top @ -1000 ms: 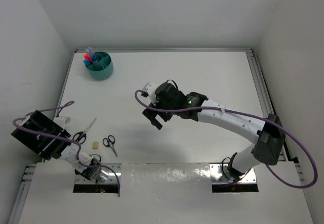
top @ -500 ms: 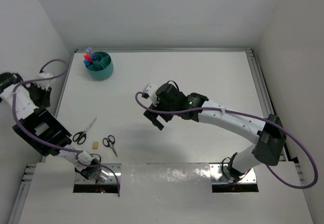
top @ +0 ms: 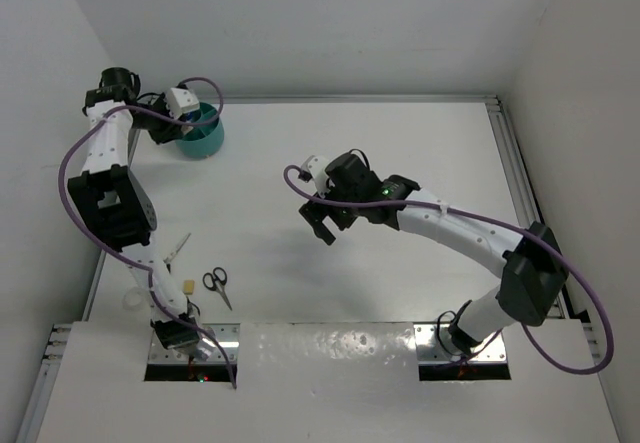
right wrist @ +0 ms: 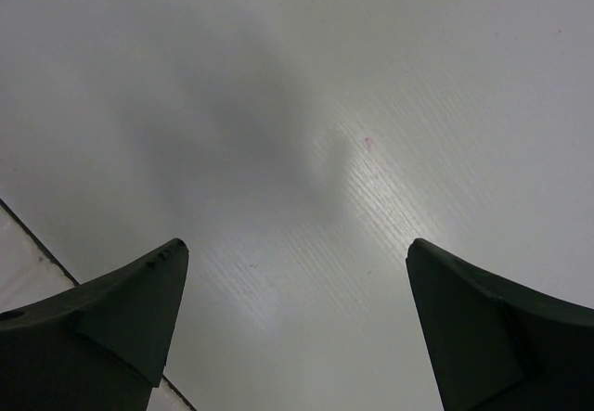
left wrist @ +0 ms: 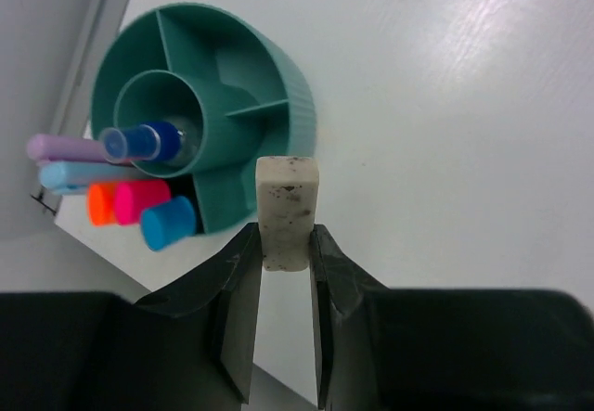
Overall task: Sort the stationery into containers
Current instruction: Place the stationery in the storage box.
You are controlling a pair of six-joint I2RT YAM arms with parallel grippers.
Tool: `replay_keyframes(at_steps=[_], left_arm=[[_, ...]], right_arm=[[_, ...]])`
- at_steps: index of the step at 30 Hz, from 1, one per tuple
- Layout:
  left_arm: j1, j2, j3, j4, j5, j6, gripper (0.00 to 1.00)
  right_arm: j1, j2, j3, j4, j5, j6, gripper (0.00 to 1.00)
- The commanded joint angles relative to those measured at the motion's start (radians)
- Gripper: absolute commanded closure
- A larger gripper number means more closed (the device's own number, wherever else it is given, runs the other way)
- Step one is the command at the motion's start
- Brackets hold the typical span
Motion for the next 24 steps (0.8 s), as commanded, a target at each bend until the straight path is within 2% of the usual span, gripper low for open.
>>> replay_keyframes(at_steps=[1, 2, 7, 11, 16, 24], left_arm=[[-0.035, 0.042, 0.104, 0.013, 0.046, 0.110, 1.00], [-0.050, 0.070, 0.115, 0.009, 0.033, 0.151, 1.00], [-0.055, 0.133, 0.133, 0.085, 0.009, 0.165, 1.00], [-0.064, 0.151, 0.117, 0.087, 0.006, 0.276, 1.00], [-0.047, 0.174, 0.113, 0.162, 0.003, 0.257, 1.00], [-0.035, 0.202, 0.084, 0.176, -0.012, 0.268, 1.00]], right_arm=[[-0.019, 0.024, -0.004, 0.051, -0.036, 0.006, 0.01], [-0.023, 0.032, -0.013, 0.066, -0.037, 0.011, 0.01], [-0.059, 0.053, -0.016, 0.075, -0.062, 0.027, 0.01], [-0.077, 0.069, -0.004, 0.071, -0.074, 0.027, 0.01], [-0.091, 0.090, 0.022, 0.057, -0.086, 0.031, 0.01], [-0.094, 0.107, 0.044, 0.036, -0.090, 0.032, 0.01]])
